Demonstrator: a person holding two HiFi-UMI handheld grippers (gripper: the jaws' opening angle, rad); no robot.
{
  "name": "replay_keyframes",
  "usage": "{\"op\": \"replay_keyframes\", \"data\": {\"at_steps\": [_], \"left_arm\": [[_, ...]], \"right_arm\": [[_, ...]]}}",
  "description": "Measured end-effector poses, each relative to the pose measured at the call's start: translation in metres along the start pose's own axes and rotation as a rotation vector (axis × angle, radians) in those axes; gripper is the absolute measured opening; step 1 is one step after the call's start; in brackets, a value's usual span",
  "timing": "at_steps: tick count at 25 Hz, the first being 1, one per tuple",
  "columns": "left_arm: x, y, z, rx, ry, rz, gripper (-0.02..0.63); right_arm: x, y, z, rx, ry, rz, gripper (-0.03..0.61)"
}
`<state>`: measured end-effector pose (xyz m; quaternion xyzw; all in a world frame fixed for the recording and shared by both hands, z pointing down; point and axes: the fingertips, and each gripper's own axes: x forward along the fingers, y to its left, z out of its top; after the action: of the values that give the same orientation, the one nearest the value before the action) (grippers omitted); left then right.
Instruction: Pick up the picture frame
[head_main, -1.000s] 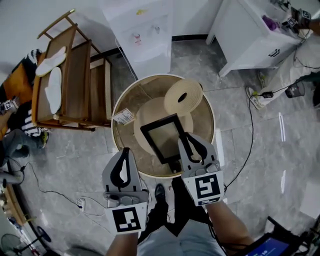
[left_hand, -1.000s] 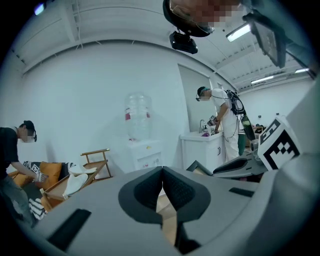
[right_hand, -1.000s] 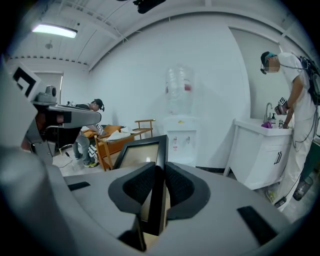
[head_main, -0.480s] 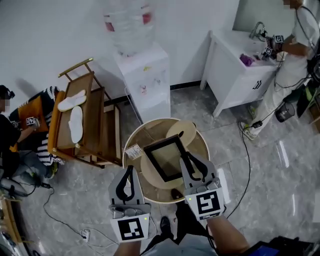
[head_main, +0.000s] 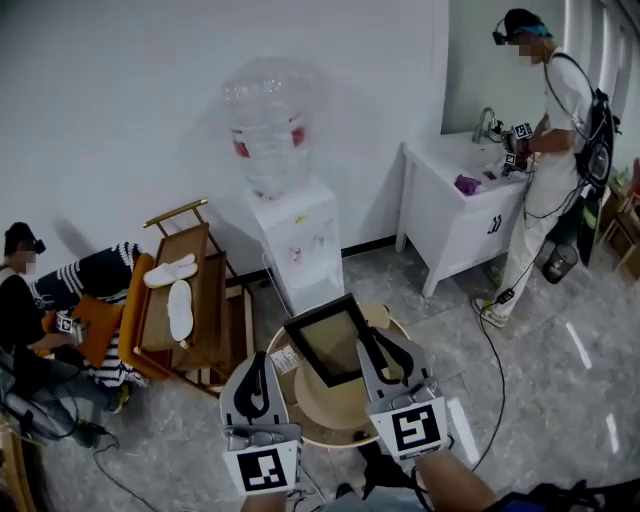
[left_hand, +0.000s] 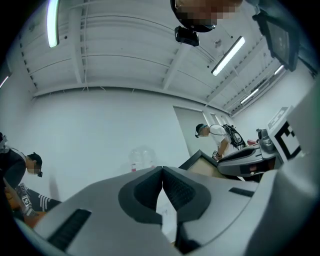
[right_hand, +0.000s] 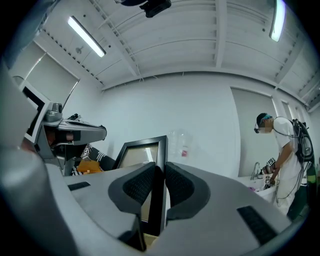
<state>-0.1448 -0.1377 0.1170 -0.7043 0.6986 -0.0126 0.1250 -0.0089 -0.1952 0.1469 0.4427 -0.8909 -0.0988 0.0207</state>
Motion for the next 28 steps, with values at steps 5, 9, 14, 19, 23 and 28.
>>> {"op": "replay_keyframes", "data": {"at_steps": [5, 9, 14, 19, 23, 28], "left_arm": [[-0.021, 0.011, 0.050, 0.035, -0.112, 0.008, 0.015], [-0.040, 0.010, 0.079, 0.038, -0.170, -0.003, 0.015], [-0.062, 0.001, 0.098, 0.051, -0.214, -0.021, 0.015], [-0.077, -0.004, 0.101, 0.033, -0.220, -0.032, 0.015], [-0.077, -0.003, 0.108, 0.038, -0.232, -0.032, 0.015], [-0.076, -0.005, 0.108, 0.035, -0.234, -0.038, 0.015]], "right_arm": [[-0.024, 0.006, 0.054, -0.040, -0.099, -0.040, 0.080], [-0.048, 0.014, 0.082, -0.064, -0.144, -0.064, 0.080], [-0.072, 0.018, 0.101, -0.077, -0.180, -0.088, 0.080], [-0.090, 0.023, 0.109, -0.086, -0.199, -0.097, 0.080], [-0.091, 0.023, 0.113, -0.086, -0.203, -0.099, 0.080], [-0.093, 0.022, 0.115, -0.082, -0.209, -0.106, 0.080]]}}
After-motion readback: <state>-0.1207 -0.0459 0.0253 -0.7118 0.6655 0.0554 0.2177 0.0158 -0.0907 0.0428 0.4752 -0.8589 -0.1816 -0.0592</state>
